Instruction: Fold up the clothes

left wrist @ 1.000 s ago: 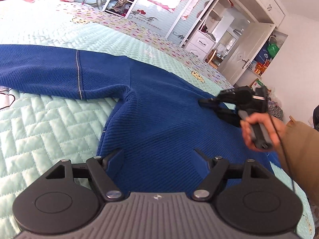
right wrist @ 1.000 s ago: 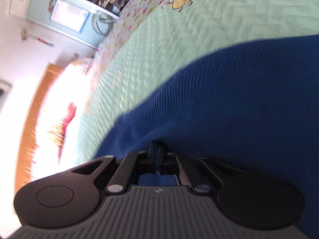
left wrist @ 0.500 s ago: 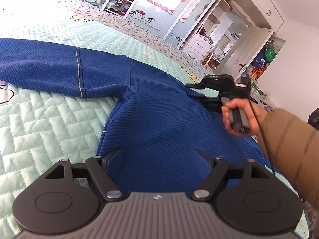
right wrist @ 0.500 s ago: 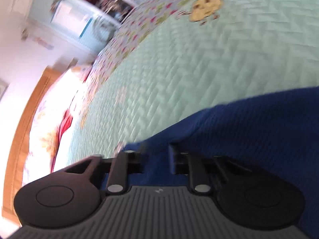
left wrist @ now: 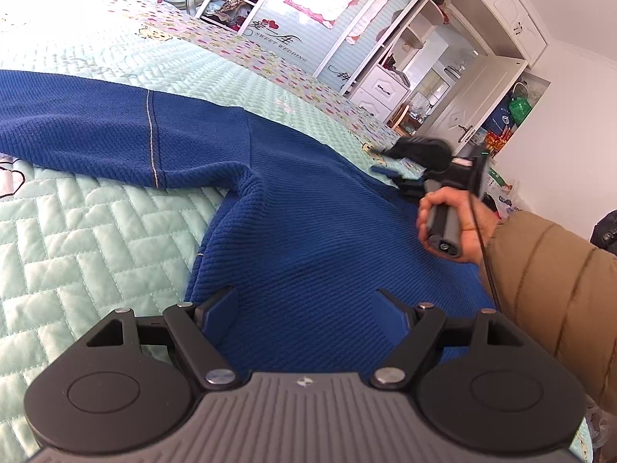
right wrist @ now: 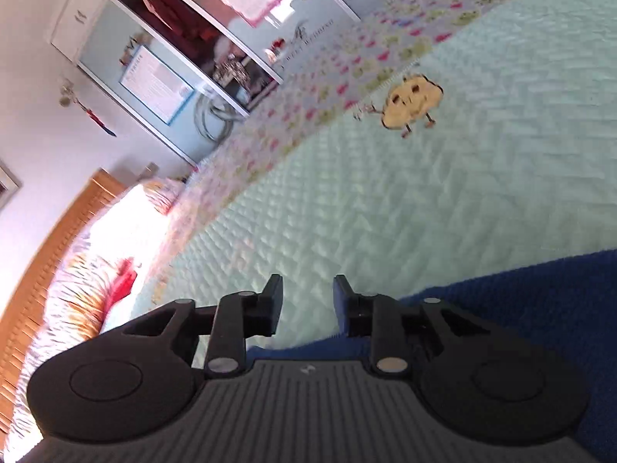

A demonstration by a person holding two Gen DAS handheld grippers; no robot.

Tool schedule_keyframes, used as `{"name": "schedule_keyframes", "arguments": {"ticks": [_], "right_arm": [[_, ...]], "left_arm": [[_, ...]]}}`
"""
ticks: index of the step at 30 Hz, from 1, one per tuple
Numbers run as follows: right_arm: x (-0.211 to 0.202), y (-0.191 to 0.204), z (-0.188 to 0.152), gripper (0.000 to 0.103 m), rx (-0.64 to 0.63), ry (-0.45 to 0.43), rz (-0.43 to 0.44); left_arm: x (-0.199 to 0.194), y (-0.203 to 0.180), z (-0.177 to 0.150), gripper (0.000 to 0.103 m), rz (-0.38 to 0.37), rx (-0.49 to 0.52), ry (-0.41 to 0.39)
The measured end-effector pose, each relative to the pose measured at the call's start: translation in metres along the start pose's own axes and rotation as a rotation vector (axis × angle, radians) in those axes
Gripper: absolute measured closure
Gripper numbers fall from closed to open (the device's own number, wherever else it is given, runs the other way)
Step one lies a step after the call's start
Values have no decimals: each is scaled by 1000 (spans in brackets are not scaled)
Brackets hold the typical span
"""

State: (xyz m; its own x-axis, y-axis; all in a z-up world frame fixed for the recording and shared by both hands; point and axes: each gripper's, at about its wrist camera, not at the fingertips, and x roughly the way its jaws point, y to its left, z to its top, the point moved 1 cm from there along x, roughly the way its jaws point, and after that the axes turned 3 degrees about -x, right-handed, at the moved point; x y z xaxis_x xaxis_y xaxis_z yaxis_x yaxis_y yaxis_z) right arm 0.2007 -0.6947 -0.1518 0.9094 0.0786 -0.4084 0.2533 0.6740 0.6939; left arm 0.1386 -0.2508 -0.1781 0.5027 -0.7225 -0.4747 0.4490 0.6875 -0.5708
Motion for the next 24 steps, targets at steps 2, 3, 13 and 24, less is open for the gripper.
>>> {"name": "schedule_keyframes", "arguments": {"ticks": [2,3,13,24], "right_arm": [[-13,1,-1,65,53,25,71],[-22,-2,-5,62,64,52,86],[-21,-30,-15,87,152,-57,-90],[-14,43,-38,68,-118,49,-230]], "left_arm": [[0,1,0,22,-2,0,0],[1,1,0,22,-2,1,-1],[3,-2,-1,20,2,16,1],[3,8,4,13,-62,-61,0]]}}
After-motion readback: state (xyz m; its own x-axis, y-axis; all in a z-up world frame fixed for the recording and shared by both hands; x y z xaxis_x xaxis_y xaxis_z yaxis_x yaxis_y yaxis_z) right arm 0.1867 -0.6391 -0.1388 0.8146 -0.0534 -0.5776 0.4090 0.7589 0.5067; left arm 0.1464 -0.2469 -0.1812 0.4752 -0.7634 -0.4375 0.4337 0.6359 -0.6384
